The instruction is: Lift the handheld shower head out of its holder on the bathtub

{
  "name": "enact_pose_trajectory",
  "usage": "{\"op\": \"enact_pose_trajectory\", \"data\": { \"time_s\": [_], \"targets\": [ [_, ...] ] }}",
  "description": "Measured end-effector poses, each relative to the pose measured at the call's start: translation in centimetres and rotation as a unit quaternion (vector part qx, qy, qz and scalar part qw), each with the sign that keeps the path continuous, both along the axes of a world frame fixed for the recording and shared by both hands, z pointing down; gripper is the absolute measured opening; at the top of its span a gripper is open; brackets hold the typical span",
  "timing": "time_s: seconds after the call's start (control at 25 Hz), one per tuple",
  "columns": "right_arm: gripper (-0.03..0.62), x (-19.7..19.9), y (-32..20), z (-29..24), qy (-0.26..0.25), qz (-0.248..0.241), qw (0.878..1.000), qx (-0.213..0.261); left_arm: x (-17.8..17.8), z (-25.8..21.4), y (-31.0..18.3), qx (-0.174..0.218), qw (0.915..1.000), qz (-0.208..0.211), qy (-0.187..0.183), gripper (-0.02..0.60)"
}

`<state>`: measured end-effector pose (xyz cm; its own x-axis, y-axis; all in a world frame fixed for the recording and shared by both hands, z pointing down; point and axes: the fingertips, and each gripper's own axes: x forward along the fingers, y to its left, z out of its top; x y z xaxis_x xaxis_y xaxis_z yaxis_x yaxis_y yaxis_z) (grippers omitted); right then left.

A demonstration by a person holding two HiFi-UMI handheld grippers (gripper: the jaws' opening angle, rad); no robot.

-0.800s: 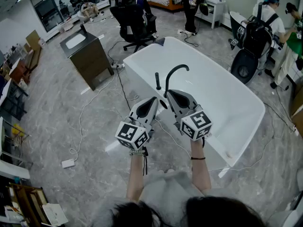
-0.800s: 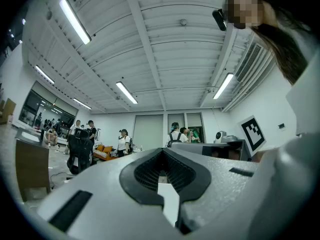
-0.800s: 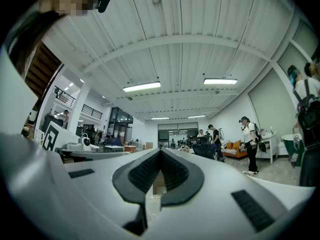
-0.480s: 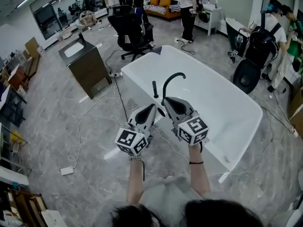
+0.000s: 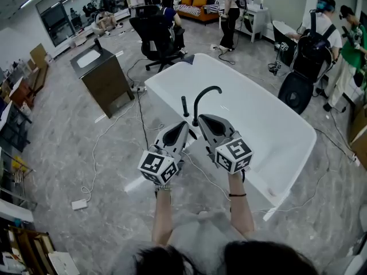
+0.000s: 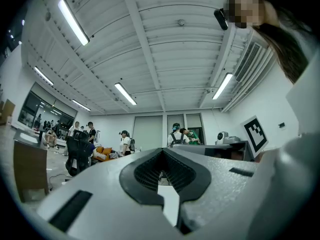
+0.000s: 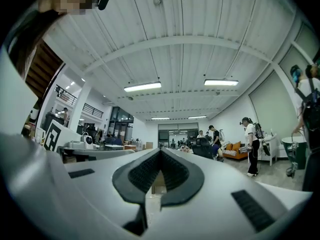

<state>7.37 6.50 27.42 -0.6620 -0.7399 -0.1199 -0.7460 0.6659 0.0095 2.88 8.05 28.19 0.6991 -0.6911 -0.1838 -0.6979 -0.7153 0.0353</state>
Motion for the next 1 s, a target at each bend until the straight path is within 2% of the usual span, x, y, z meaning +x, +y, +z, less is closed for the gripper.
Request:
{"op": "enact_pose_trajectory", "data": {
  "time_s": [0.2,0.56,1.0],
  "targets": [
    [0.000,2.0,0.8,0.2,-0.013,0.009,1.000,-0.009,1.1,0.5,1.5,-0.012,0.9999,-0.010,0.003,0.005],
    [0.000,2.0,-0.4,1.8,-0.031,-0.004,0.999,-0.031,0.7,1.9,0.6,-0.033,0.9989,-0.035,-0.001,0.005],
    [0.000,1.8,-4.1,2.4,-0.020,-0.004,0.999,-0.039,0.9,2.4,-2.7,-0.036,0.9991,-0.023,-0.006,0.005]
  ]
}}
